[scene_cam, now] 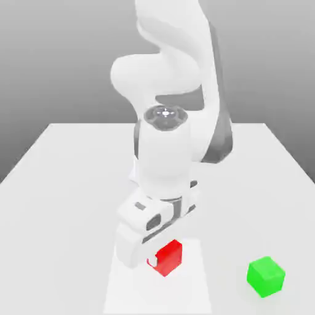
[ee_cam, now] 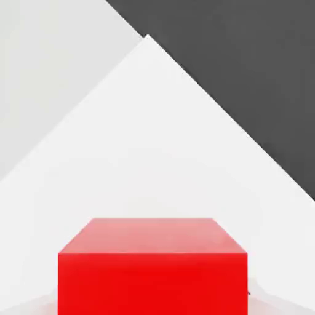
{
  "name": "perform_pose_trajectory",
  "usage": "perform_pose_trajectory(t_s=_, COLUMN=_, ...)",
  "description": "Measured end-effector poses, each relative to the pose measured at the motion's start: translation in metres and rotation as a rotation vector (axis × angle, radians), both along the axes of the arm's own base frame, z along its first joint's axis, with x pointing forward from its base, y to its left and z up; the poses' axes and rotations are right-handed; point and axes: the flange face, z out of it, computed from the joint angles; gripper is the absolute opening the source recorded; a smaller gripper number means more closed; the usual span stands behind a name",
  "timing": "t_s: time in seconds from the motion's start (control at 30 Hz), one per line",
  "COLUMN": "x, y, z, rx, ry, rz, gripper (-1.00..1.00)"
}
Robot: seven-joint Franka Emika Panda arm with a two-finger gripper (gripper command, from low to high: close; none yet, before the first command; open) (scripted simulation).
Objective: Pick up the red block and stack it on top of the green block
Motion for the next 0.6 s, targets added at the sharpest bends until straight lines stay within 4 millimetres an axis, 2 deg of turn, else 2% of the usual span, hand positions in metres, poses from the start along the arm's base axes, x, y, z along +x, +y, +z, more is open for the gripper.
perform_pose_trajectory(t_s=0.17, x=0.009, y=0.098, z=0.019, rx=-0.001, ry=0.001, rz=0.037, gripper=-1.0)
perform_pose_trajectory(t_s=0.3, x=0.002, y=0.175, z=0.032, rx=0.0, ry=0.0, rz=0.053, gripper=-1.0)
perform_pose_trajectory(t_s=0.37, x=0.001, y=0.186, z=0.015, rx=0.0, ry=-0.001, rz=0.05, gripper=-1.0)
perform_pose_trajectory(t_s=0.43, x=0.001, y=0.188, z=-0.01, rx=-0.001, ry=-0.001, rz=0.049, gripper=-1.0)
perform_pose_trajectory(t_s=0.47, x=0.0, y=0.189, z=-0.021, rx=-0.001, ry=-0.001, rz=0.049, gripper=1.0)
perform_pose_trajectory(t_s=0.6, x=0.0, y=0.189, z=-0.021, rx=-0.001, ry=-0.001, rz=0.049, gripper=1.0)
